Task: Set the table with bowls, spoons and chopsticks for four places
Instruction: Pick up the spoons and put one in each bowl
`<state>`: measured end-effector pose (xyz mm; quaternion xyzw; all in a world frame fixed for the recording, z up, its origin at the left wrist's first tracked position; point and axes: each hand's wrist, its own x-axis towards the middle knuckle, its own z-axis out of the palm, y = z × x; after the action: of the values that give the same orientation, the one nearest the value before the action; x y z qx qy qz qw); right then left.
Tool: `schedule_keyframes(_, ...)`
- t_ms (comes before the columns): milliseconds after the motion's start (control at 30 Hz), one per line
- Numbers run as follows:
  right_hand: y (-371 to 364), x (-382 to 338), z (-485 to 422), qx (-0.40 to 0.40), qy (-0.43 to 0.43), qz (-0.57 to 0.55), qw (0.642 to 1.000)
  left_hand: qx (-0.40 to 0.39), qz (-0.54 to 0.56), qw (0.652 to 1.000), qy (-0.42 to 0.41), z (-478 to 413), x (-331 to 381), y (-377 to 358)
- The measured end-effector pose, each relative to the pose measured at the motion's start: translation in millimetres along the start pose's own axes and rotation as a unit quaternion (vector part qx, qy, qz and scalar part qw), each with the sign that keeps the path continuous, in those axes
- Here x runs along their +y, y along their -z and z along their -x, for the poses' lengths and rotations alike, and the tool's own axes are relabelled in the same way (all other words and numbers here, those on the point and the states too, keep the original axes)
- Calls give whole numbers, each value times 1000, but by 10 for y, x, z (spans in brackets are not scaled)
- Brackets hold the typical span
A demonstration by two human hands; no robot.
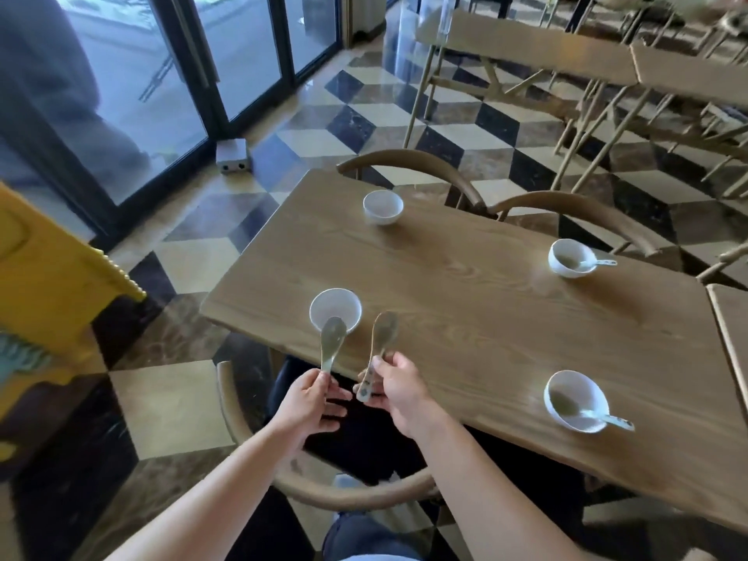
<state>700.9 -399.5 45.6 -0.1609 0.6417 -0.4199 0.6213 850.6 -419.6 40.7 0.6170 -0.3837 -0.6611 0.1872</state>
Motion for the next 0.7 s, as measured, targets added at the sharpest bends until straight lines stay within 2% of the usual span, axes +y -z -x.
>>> schedule_keyframes(133, -13, -257, -476, -7, -29, 41, 999, 41, 15, 999, 30, -435, 165, 172)
schedule_keyframes(367, -44, -516, -1083, -79, -54, 161, 982, 68, 68, 992, 76, -773, 177, 354)
schedule_keyframes(700, 13, -537, -1581, -49, -73, 183, 979, 81, 86, 988, 95, -904, 222, 477)
